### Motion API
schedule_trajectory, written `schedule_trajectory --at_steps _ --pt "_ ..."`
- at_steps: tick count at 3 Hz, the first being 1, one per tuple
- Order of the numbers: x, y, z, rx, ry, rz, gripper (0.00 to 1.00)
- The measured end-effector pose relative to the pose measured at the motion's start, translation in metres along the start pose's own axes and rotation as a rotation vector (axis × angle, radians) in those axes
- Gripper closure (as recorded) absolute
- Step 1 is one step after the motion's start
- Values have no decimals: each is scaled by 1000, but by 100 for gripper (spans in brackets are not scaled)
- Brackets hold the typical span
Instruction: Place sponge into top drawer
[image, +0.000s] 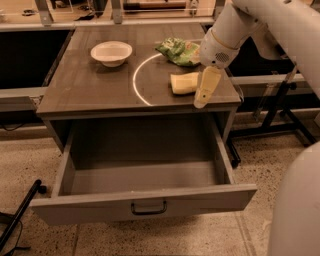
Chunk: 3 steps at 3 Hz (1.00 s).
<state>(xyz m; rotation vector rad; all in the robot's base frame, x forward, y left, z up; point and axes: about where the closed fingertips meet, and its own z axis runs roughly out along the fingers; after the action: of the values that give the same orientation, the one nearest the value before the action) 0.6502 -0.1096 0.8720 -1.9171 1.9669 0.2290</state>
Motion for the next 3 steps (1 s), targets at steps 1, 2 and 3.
schedule_trajectory --at_steps 1,2,3 --pt "-8 -4 15 -32 -8 -27 0" --pt "-12 -10 30 -75 -2 -46 0" --pt "-12 -14 38 -96 3 -53 0"
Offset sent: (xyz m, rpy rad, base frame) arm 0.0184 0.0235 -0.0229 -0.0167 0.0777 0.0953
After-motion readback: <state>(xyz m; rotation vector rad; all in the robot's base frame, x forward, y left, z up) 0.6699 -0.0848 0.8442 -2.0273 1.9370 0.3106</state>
